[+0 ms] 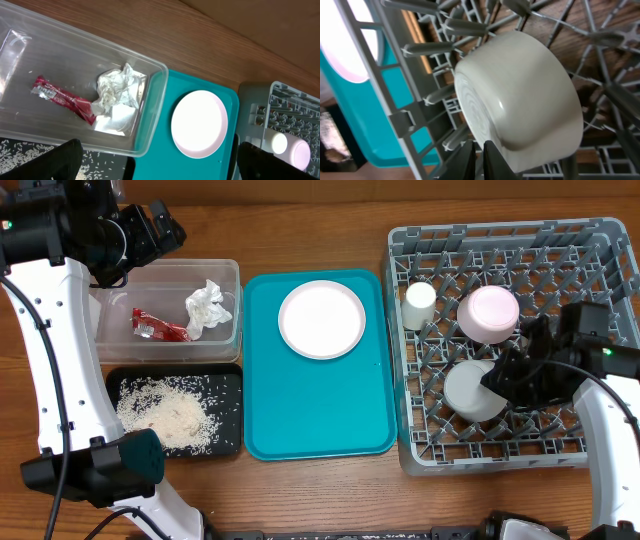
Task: Sort waste into correct bins and load items into the dishwasher
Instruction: 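Release the white bowl and move the right gripper back to the tray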
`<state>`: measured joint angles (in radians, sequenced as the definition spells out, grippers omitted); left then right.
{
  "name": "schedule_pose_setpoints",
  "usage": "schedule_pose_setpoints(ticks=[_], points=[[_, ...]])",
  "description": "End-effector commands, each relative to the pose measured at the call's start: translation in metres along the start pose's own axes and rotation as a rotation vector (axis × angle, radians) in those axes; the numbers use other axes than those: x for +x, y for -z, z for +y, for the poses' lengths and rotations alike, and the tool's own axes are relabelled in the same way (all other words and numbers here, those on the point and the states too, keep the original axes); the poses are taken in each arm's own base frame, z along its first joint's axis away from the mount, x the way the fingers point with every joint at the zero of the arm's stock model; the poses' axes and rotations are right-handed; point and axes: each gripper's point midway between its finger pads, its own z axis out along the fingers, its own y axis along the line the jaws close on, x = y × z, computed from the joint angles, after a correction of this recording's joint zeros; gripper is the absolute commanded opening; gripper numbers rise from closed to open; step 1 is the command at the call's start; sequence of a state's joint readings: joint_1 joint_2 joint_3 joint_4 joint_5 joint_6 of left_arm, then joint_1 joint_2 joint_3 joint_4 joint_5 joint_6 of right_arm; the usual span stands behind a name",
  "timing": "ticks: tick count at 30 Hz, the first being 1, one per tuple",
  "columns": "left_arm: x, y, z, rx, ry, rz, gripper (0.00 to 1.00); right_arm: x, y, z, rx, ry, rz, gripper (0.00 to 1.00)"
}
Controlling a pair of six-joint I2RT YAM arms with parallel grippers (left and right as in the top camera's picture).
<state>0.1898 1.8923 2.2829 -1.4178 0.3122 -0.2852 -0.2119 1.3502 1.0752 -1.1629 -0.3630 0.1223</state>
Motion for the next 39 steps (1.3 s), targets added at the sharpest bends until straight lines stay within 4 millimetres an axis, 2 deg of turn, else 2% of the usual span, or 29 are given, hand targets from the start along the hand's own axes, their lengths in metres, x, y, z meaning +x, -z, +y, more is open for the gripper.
schedule_pose_setpoints(ticks=[1,6,14,19,22,26,31,34,35,39], points=[[-0.001,0.004,-0.007,0.021,-0.005,-0.008,1.0,-0.008,0.004,-0.005,0.075,0.007,-0.035,0.09],[-0.001,0.004,-0.007,0.021,-0.005,-0.008,1.0,-0.013,0.008,-0.03,0.217,-0.084,-0.077,0.09],[-0.001,0.003,-0.007,0.021,-0.004,-0.008,1.0,-0.018,0.013,-0.047,0.316,-0.141,-0.12,0.09],[-0.001,0.003,-0.007,0.021,-0.004,-0.008,1.0,-0.025,0.015,-0.039,0.277,-0.147,-0.142,0.11],[-0.001,0.003,-0.007,0.021,-0.004,-0.008,1.0,-0.029,0.018,-0.018,0.175,-0.135,-0.141,0.12],[-0.001,0.003,-0.007,0.021,-0.004,-0.008,1.0,-0.029,0.014,0.023,-0.005,-0.088,-0.115,0.13],[-0.001,0.003,-0.007,0.02,-0.004,-0.008,1.0,-0.037,0.006,0.067,-0.069,-0.001,-0.171,0.15],[-0.001,0.003,-0.007,0.02,-0.004,-0.008,1.0,-0.047,0.001,0.1,-0.072,0.062,-0.261,0.16],[-0.001,0.003,-0.007,0.02,-0.004,-0.008,1.0,-0.05,-0.003,0.12,-0.073,0.118,-0.31,0.17],[-0.001,0.003,-0.007,0.021,-0.005,-0.008,1.0,-0.042,-0.022,0.171,-0.076,0.275,-0.384,0.18]])
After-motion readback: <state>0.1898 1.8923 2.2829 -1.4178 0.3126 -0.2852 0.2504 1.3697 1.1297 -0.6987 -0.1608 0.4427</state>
